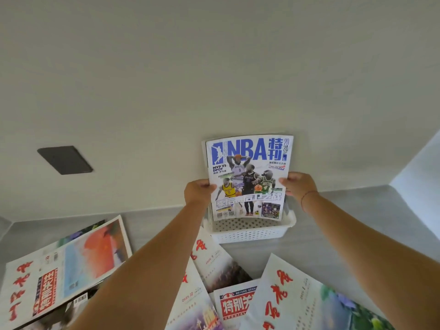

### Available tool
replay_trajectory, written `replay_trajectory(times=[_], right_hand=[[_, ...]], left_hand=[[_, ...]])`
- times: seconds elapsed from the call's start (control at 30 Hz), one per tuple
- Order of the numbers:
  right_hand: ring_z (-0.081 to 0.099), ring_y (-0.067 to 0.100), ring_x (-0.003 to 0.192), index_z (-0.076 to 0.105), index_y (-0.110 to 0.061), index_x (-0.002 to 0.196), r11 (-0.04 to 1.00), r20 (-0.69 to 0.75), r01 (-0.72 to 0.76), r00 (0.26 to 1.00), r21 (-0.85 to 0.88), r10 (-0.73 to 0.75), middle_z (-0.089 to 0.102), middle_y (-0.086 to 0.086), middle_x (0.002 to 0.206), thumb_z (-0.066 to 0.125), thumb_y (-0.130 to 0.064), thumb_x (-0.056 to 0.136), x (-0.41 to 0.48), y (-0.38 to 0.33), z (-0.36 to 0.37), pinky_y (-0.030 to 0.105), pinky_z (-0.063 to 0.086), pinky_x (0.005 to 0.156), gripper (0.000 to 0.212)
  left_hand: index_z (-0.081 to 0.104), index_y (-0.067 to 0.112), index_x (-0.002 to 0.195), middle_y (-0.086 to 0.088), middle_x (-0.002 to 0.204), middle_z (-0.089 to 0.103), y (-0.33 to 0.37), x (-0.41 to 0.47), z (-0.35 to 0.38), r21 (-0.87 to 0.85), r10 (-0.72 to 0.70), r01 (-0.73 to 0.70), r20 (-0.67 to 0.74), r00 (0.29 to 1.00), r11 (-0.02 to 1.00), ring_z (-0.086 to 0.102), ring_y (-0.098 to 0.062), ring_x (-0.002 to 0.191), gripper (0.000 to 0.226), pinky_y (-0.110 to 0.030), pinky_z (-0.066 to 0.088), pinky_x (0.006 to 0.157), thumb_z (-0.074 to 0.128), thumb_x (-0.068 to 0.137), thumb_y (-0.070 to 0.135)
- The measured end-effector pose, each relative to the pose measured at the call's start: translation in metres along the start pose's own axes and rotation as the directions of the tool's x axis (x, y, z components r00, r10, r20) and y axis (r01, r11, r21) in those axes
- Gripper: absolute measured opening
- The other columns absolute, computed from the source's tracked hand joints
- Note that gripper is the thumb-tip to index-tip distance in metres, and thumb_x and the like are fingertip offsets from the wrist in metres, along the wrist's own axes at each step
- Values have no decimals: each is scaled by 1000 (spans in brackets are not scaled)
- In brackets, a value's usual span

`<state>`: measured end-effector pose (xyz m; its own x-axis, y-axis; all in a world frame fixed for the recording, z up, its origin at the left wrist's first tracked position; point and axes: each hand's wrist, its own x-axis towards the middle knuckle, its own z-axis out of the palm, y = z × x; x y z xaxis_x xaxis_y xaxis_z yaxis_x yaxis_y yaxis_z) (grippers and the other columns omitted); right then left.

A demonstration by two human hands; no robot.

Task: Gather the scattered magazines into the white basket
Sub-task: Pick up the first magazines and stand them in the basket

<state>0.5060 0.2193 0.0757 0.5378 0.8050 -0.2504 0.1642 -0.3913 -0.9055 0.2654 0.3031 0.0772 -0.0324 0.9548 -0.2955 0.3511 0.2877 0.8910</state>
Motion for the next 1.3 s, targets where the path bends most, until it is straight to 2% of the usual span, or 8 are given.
replay_trajectory(times=[0.17, 0.33, 0.5, 0.9, 0.97, 1.07, 1.2, 1.3], right_hand=[[67, 23, 84, 66, -12, 99, 998, -22, 10, 1000, -66, -11, 71, 10, 105, 61, -14, 86, 13, -1, 5, 35, 55, 82, 14], [63, 31, 101, 54, -8, 115, 992, -57, 2, 998, -125, -9, 65, 13, 115, 60, -14, 86, 18, -7, 6, 45, 51, 92, 30], [55, 23, 80, 63, -5, 109, 982, -79, 16, 996, -191, -31, 67, 15, 111, 44, -14, 93, 19, -10, 24, 27, 42, 68, 26], [54, 27, 104, 41, -4, 131, 981, -46, -55, 998, -188, 47, 52, 16, 132, 40, -8, 93, 10, -6, 43, 25, 40, 72, 38], [51, 22, 98, 40, -4, 132, 985, -54, -46, 998, -169, 37, 51, 16, 133, 43, -9, 93, 3, -5, 43, 19, 39, 65, 40], [43, 30, 125, 30, -5, 139, 980, -128, -16, 992, -198, -10, 37, 16, 143, 48, -15, 91, -15, -3, 42, 34, 41, 94, 52], [48, 28, 117, 44, -8, 128, 958, -295, 152, 929, -243, -223, 44, 14, 133, 50, -11, 87, -61, 3, 49, 37, 43, 94, 41], [51, 21, 107, 51, -10, 108, 940, -230, 264, 922, -216, -312, 51, 12, 119, 51, -8, 87, -110, 23, 71, 30, 46, 87, 22]], left_hand=[[72, 18, 81, -9, 91, 75, -4, 8, 8, -45, -63, 58, -104, 993, 997, 71, -27, 84, 6, -40, 57, 84, 73, 78, 13], [64, 13, 113, -8, 108, 71, 0, 15, 12, -16, -33, 32, -111, 993, 999, 68, -29, 95, 33, -41, 55, 89, 69, 81, 16], [76, 16, 93, -6, 90, 75, -3, 14, 10, 104, 76, -60, -158, 985, 993, 65, -22, 73, 16, -26, 50, 67, 61, 86, 18], [74, 21, 79, 6, 69, 67, -7, 11, 0, 85, 94, -85, -103, 990, 993, 58, -16, 63, 15, -18, 42, 54, 62, 87, 21], [73, 22, 82, 5, 81, 69, -10, 8, -8, 82, 65, -57, -90, 994, 995, 61, -19, 75, 11, -21, 48, 63, 62, 85, 21], [65, 5, 114, -10, 120, 67, -21, -1, -23, 119, 44, -31, -103, 994, 992, 62, -28, 106, 36, -35, 48, 90, 62, 85, 26], [66, 12, 112, -1, 110, 68, -55, -30, -58, 92, 63, -48, -166, 984, 995, 59, -13, 94, 30, -23, 40, 81, 60, 88, 30], [65, 14, 114, 1, 106, 66, -100, -64, -94, 66, 20, -7, -199, 980, 998, 58, -13, 93, 29, -24, 40, 81, 59, 89, 29]])
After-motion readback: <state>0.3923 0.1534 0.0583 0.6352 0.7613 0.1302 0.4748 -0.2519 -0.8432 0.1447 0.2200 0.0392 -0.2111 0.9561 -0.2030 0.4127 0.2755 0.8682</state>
